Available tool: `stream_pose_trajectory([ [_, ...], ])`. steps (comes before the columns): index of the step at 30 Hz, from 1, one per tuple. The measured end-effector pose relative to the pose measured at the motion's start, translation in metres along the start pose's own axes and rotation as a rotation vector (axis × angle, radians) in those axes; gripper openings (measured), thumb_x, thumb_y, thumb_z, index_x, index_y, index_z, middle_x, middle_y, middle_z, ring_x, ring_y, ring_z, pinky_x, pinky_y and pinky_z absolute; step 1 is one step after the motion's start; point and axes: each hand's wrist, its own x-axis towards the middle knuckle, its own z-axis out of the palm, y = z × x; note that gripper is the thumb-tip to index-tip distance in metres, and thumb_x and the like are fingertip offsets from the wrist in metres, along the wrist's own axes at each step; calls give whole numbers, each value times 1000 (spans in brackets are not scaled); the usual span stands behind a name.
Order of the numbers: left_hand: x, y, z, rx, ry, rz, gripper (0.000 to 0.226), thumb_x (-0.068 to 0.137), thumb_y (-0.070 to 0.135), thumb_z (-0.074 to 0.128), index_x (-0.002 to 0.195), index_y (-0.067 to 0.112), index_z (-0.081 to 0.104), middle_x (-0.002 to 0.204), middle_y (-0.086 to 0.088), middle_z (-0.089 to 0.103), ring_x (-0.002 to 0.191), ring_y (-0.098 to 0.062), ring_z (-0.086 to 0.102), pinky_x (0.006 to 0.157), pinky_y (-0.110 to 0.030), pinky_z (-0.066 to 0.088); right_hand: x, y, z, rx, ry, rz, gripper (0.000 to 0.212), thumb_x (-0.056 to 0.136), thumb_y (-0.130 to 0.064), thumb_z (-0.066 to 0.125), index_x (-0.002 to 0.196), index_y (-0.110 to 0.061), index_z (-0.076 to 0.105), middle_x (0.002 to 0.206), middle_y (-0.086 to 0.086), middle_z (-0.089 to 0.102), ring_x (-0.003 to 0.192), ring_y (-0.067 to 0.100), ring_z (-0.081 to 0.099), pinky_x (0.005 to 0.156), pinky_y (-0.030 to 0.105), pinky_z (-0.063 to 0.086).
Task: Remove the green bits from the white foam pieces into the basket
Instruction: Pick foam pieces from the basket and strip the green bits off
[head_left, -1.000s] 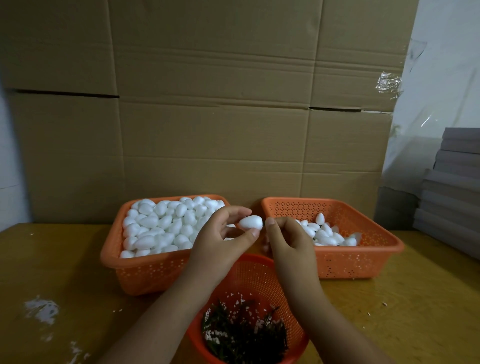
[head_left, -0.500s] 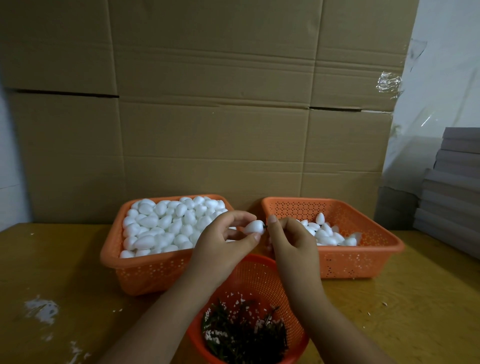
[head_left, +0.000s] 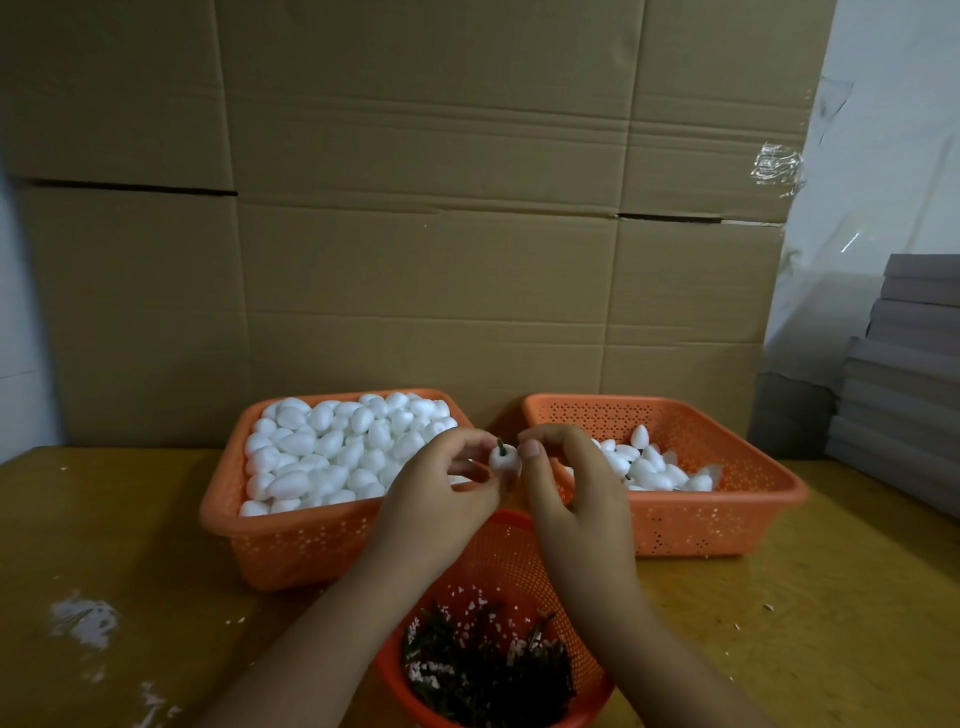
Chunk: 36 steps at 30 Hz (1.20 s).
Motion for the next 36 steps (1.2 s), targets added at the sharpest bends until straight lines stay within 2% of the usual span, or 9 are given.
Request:
stream_pose_trajectory([
  [4, 0, -2, 0, 41, -15, 12, 6, 85, 37, 72, 90, 35, 69, 90, 19, 70, 88, 1, 64, 77, -21, 49, -2, -7, 1, -31, -68, -63, 25, 90, -41, 43, 97, -31, 65, 91, -21, 64, 95, 5, 60, 83, 37, 48],
  [8, -1, 2, 0, -68, 12, -31, 10, 84, 35, 73, 93, 33, 70, 92, 17, 72, 90, -6, 66, 77, -18, 51, -2, -6, 1, -7, 31, -77, 15, 91, -32, 48, 95, -28, 62, 95, -19, 59, 98, 3, 56, 83, 24, 43],
  [11, -1, 5, -1, -175, 59, -51, 16, 84, 22, 75, 96, 31, 69, 99, 13, 73, 93, -8, 68, 81, -28, 54, 2, 1, -1, 29, 79, 56, 13, 96, -20, 52, 91, -26, 62, 93, -15, 60, 95, 4, 56, 79, 24, 43],
  [15, -1, 6, -3, -279, 65, -62, 20, 86, 13, 72, 101, 26, 69, 98, 10, 75, 87, -4, 70, 68, -21, 54, 4, 3, -1, 131, 42, 169, 21, 97, -20, 51, 86, -30, 66, 92, -13, 63, 91, -1, 57, 71, 9, 40],
  [20, -3, 5, -3, -201, 52, -25, 15, 85, 29, 74, 99, 31, 70, 99, 15, 73, 96, -3, 68, 84, -30, 53, 2, -3, 1, 185, -9, 117, 19, 95, -26, 50, 93, -29, 69, 96, -13, 64, 98, 3, 58, 76, 10, 43],
  [24, -4, 9, -1, -57, 74, 38, 16, 82, 50, 69, 93, 38, 68, 95, 25, 70, 95, 9, 62, 76, -8, 46, 0, -8, 0, 107, -29, 16, 24, 91, -38, 47, 97, -34, 70, 102, -17, 60, 107, 5, 55, 85, 12, 40],
  [28, -4, 7, -1, -26, 75, 55, 15, 83, 25, 74, 94, 33, 67, 93, 19, 69, 91, 6, 61, 73, -6, 44, -3, -7, 4, -25, -50, -115, 29, 90, -42, 46, 100, -35, 72, 109, -15, 56, 113, 6, 49, 95, 19, 35],
  [31, -3, 8, -2, -57, 84, 58, 18, 82, 21, 74, 87, 36, 65, 88, 23, 69, 87, 4, 62, 71, -5, 43, -4, -6, 5, -34, -66, -108, 32, 89, -43, 46, 109, -35, 70, 117, -13, 53, 118, 6, 46, 98, 22, 35],
  [36, -2, 5, -4, -176, 116, 18, 13, 87, 23, 71, 94, 33, 67, 88, 19, 72, 88, 4, 66, 74, -14, 50, 1, -5, 1, 123, 2, 78, 13, 93, -31, 53, 100, -35, 62, 106, -19, 57, 105, -1, 54, 83, 7, 39],
])
